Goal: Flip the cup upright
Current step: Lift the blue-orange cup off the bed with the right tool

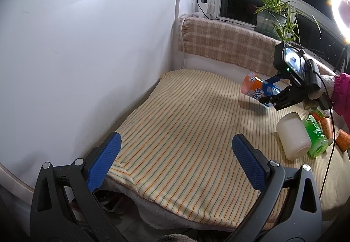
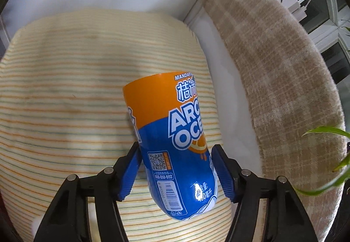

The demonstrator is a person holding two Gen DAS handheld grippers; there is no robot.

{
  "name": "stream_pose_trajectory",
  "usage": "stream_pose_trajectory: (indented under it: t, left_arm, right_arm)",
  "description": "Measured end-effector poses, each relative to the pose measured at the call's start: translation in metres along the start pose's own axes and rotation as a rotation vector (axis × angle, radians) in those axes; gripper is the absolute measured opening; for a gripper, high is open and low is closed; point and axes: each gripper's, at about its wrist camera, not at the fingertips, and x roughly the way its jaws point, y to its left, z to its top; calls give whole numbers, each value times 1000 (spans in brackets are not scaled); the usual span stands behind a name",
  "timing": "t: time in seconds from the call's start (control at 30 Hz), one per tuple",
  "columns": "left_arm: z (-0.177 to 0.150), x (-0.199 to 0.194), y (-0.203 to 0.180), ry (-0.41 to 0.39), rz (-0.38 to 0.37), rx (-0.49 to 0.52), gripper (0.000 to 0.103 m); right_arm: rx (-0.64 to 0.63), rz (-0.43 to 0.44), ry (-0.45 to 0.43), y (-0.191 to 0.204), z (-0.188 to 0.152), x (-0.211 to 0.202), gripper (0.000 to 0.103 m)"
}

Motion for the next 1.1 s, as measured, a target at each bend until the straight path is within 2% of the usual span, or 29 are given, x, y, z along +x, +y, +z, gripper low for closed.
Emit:
stream_pose_trajectory:
  t: [0.17,0.33,0.63,0.87,1.1]
  left_arm:
    - [-3,-7,2,-14,-3,-8,103]
    - [-5,-15,2,-26,-10,-12,103]
    - [-11,-27,0,-44,-27,-11,103]
    - [-12,-36,-9,-71,-61,5,103]
    - [-19,-40,-26,-74,-115,31,103]
  right_arm:
    - [36,32,-67,2,3,-30,65]
    - [74,74,-143,24,3,-56,64]
    - [219,166,-308,40,-4,-88,63]
    - [402,222,-431,51,-34,-126,63]
    - [591,237,-458,67,-82,-155,63]
